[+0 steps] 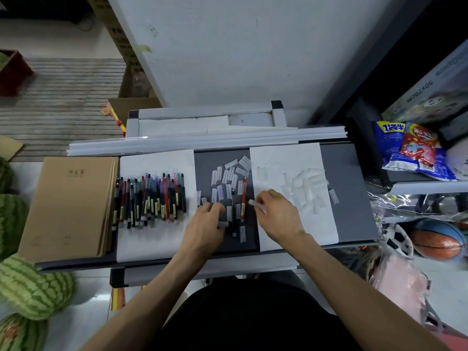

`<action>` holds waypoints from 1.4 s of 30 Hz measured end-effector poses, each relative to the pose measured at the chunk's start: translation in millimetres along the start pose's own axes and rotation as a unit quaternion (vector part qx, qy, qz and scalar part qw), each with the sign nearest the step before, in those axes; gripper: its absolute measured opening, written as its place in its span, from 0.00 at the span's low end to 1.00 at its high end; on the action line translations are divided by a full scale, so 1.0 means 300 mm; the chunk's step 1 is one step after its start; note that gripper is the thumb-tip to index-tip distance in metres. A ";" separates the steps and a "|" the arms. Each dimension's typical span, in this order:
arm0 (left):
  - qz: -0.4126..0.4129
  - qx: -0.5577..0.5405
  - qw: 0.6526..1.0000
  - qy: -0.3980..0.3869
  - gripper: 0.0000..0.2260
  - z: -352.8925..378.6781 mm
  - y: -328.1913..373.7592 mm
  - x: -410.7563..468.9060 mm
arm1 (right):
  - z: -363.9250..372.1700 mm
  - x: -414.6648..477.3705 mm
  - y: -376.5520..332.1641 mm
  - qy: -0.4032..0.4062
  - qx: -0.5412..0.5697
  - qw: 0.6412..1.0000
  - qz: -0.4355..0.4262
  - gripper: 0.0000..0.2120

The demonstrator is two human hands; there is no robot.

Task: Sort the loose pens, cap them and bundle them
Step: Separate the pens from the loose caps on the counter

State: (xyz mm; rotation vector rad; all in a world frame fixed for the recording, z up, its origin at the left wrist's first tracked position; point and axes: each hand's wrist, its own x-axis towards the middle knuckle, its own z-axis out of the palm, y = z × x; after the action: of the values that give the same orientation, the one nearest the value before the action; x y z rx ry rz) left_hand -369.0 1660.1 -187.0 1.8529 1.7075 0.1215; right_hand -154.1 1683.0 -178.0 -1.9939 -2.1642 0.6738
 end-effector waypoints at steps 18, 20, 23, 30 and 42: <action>0.080 0.101 0.990 -0.060 0.13 -0.015 0.025 0.076 | 0.026 -0.100 0.029 -0.133 0.345 0.893 0.256 0.11; 0.089 0.106 0.989 -0.058 0.11 -0.015 0.019 0.076 | 0.063 -0.109 -0.018 -0.150 0.186 0.952 0.192 0.14; 0.101 0.115 0.987 -0.044 0.09 -0.014 0.011 0.073 | 0.096 -0.108 -0.075 -0.136 0.072 0.976 0.151 0.14; 0.045 0.077 0.996 -0.024 0.07 -0.022 -0.013 0.058 | 0.139 -0.099 -0.124 -0.116 0.083 0.975 0.172 0.14; -0.061 -0.026 0.998 -0.005 0.10 -0.045 -0.043 0.054 | 0.121 -0.121 -0.083 -0.084 0.183 0.953 0.228 0.12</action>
State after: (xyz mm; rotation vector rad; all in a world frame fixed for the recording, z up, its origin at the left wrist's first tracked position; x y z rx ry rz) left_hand -383.9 1680.1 -187.6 1.7040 1.7899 0.1050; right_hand -186.4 1638.3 -193.1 -2.2923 -1.4933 1.2432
